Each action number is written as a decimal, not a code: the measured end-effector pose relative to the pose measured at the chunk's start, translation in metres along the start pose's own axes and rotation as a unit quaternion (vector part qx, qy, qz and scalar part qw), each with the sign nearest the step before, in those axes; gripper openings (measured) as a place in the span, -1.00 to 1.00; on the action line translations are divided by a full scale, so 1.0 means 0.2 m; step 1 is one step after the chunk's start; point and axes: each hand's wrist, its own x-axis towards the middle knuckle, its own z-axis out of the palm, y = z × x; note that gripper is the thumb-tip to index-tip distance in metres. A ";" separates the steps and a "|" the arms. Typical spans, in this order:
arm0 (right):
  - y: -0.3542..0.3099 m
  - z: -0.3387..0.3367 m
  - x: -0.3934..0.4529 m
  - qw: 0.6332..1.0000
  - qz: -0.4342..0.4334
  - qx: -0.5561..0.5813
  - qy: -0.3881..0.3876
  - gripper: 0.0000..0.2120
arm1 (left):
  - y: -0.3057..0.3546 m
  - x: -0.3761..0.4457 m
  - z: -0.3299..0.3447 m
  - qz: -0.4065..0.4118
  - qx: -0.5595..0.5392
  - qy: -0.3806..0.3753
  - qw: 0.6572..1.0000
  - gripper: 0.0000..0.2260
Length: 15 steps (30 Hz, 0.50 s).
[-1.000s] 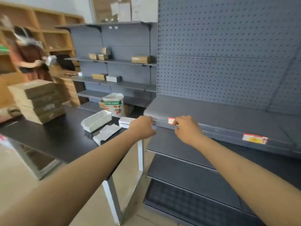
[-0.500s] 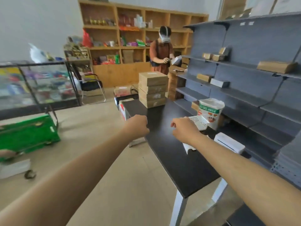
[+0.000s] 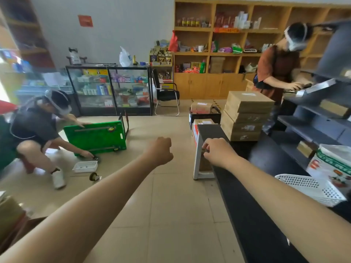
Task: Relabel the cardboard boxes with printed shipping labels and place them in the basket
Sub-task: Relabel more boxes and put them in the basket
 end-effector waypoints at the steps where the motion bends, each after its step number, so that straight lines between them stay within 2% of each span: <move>1: -0.01 0.03 0.09 1.000 0.002 0.009 -0.009 -0.73 | -0.04 0.06 0.00 -0.004 0.001 -0.004 1.000 -0.66; 6: -0.08 0.19 0.54 0.999 -0.008 -0.002 -0.034 -0.70 | -0.24 0.45 0.05 0.012 0.027 -0.037 0.999 -0.63; 15: -0.07 0.24 1.26 0.999 0.033 -0.012 -0.008 -0.73 | -0.47 1.26 0.05 0.060 0.038 -0.055 0.996 -0.62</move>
